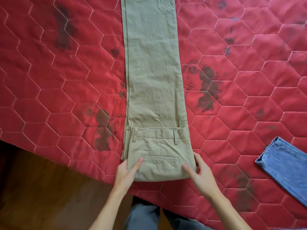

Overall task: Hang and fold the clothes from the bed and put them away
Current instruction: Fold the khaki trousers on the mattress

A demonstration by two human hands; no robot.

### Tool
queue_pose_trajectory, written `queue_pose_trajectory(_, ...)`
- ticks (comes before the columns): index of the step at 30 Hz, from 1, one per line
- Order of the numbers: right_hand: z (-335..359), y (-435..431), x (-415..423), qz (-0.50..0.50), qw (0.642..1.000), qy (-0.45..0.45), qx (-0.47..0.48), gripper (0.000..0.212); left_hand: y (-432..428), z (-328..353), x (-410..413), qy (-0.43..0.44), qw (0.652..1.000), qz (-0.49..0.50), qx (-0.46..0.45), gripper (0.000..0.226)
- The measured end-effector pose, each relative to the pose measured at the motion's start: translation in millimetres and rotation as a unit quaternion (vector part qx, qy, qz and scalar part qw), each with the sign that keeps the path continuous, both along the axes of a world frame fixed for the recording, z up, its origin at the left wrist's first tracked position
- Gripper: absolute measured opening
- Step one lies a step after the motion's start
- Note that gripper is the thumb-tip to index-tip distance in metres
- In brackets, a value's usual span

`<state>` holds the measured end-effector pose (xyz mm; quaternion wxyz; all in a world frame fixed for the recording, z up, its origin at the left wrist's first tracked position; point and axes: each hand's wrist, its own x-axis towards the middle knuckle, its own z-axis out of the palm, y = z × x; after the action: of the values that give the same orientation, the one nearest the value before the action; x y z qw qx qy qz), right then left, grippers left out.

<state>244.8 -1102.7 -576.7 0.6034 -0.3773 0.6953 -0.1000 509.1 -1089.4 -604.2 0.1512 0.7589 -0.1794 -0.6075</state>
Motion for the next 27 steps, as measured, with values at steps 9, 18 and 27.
queue_pose_trajectory(9, -18.7, -23.7, -4.4, 0.241, 0.965, 0.051, -0.085, 0.025, 2.8, -10.2, 6.7, -0.111, 0.988, -0.065, -0.087, 0.021)
queue_pose_trajectory(18, -35.6, 42.9, 15.5, 0.044, 0.98, 0.182, 0.063, 0.043, 45.0, -10.7, 6.5, -0.279, 0.943, -0.179, 0.039, 0.056)
queue_pose_trajectory(27, -14.9, 56.5, 20.0, -0.157, 0.973, 0.116, 0.121, 0.045, 68.7, 5.5, 22.4, -0.16, 0.979, -0.11, 0.066, 0.071)
